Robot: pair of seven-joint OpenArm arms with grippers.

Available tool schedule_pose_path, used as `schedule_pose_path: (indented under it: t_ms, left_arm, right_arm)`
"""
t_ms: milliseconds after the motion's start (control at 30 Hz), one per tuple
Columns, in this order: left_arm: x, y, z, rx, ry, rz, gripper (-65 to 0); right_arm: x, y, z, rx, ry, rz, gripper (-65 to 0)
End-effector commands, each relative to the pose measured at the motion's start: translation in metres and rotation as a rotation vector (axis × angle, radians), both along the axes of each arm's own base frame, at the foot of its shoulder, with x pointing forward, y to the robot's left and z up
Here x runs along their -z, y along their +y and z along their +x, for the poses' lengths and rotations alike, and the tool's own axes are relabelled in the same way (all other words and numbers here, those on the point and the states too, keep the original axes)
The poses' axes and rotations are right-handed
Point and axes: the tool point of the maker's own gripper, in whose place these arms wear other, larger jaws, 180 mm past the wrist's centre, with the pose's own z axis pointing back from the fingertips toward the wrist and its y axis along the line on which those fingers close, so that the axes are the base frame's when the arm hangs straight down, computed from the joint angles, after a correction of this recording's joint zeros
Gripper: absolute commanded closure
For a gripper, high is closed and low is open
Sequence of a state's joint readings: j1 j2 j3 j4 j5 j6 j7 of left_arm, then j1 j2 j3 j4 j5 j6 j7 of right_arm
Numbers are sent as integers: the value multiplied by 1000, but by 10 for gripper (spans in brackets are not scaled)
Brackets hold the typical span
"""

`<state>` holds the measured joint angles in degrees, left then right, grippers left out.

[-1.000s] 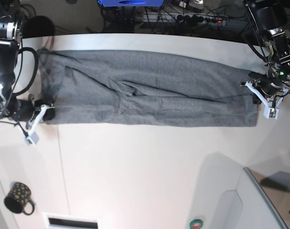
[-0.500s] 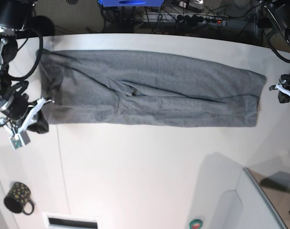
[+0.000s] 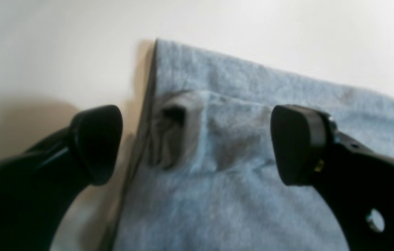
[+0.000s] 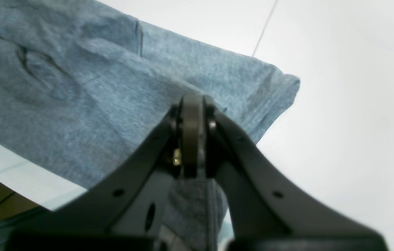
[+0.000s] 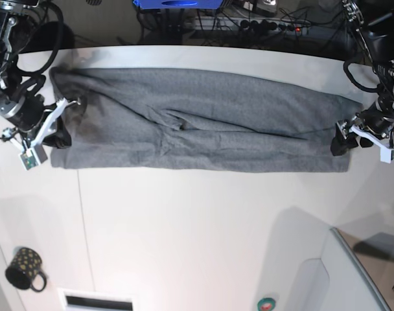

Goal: Layout the t-shirt on the table in an organized manner, then fold the t-shirt properly
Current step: 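Grasp the strip end with the left gripper, right gripper holding the other end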

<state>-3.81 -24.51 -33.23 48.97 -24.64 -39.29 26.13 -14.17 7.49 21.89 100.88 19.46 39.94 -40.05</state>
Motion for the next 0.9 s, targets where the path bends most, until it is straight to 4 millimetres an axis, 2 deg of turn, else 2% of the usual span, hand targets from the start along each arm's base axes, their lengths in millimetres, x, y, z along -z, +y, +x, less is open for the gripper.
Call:
schedule_pose_path:
  t_ms: [0, 167, 333, 433, 567, 733, 867]
  left_arm:
    - [-13, 15, 6, -24, -47, 14, -650]
    - [2, 27, -3, -118, -51, -1, -650]
    - [18, 37, -16, -129, 4, 86, -650]
    - [18, 34, -8, -113, 8, 98, -650]
    - [28, 29, -2, -126, 29, 58, -643]
    - [45, 3, -2, -43, 85, 49, -540]
    - [53, -11, -3, -34, 93, 24, -402]
  right_arm:
    - [-11, 0, 6, -4, -46, 11, -26]
    - [-11, 0, 6, -4, -45, 11, -24]
    - [-10, 0, 5, -3, -42, 12, -24]
    - [-10, 0, 5, -3, -40, 12, -24]
    - [-10, 1, 5, -3, -40, 14, -23]
    - [-10, -1, 4, 3, -40, 11, -23]
    - [-9, -1, 1, 4, -38, 13, -23]
